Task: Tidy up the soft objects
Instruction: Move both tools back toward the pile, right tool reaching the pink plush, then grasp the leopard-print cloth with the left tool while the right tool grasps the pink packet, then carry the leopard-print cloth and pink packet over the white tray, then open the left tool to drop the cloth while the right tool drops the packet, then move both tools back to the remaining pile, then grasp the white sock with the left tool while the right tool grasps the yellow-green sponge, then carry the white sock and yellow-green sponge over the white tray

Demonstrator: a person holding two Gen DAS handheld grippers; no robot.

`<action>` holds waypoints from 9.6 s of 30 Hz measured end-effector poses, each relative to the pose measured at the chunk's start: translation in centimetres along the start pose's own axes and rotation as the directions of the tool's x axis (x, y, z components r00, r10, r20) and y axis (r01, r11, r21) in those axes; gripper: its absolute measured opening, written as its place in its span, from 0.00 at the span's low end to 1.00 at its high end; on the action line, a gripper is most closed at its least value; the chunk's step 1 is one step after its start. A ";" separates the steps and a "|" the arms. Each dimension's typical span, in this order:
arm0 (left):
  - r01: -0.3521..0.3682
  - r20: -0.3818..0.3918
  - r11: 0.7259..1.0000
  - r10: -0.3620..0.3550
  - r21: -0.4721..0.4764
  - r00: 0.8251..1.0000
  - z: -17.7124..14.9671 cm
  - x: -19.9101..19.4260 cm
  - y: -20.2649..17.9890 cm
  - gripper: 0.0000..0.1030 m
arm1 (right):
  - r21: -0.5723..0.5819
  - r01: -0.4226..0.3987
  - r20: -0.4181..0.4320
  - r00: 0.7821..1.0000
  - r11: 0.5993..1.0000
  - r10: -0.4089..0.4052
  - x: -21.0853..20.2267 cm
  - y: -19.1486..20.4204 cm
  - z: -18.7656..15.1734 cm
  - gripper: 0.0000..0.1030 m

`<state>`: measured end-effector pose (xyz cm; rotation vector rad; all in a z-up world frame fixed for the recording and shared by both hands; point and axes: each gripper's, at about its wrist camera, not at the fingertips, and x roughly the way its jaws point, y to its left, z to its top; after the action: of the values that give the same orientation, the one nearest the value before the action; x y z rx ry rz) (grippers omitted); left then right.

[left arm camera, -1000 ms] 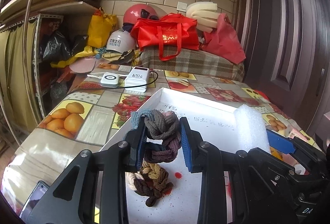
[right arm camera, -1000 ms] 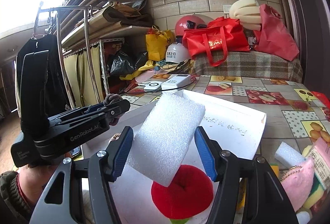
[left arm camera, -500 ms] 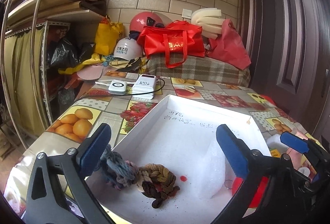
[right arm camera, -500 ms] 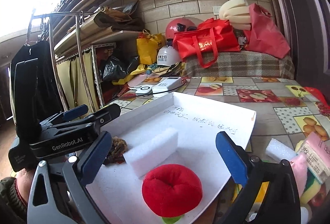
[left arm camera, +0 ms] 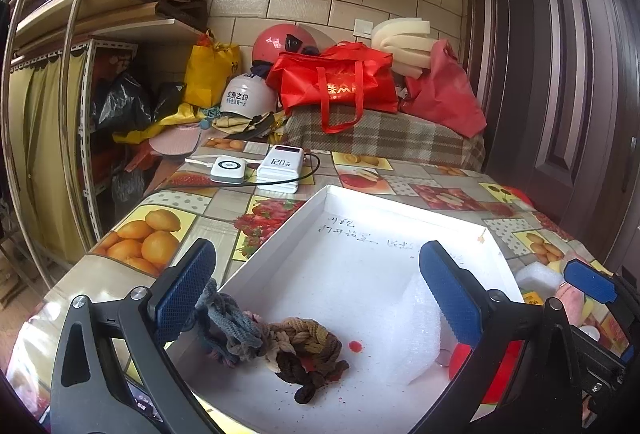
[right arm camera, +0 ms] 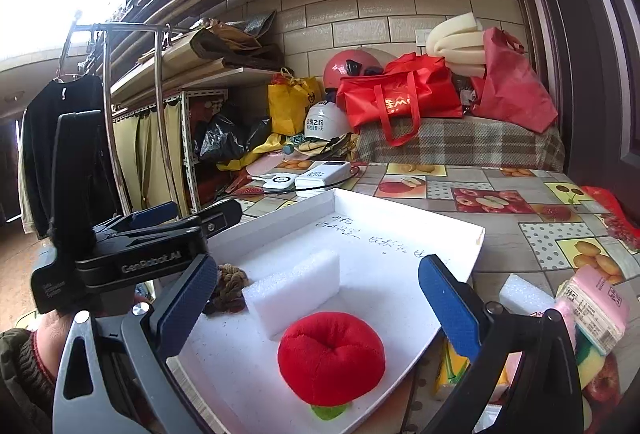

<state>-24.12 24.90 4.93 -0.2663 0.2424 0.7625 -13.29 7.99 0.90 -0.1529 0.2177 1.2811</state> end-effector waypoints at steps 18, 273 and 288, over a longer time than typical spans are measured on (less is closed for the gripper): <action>0.204 0.027 0.956 -0.214 0.212 0.976 -1.7 -4.1 -6.3 1.00 | 0.035 0.142 0.156 0.977 0.989 -0.146 -9.1 -6.4 -0.8 0.98; 0.512 -0.194 0.803 -0.474 0.305 0.859 -4.0 -4.0 -18.8 0.40 | 0.058 0.183 -0.010 0.983 0.981 -0.182 -10.4 -14.5 -1.7 0.48; 0.405 -0.150 0.881 -0.378 0.244 0.913 -2.9 -2.6 -13.1 0.40 | 0.042 0.146 -0.006 0.989 0.988 -0.146 -9.6 -12.6 -1.6 0.48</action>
<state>-17.04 13.16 4.98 -0.0863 0.3697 0.3060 -3.87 -4.82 1.57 -0.1317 0.2317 1.1296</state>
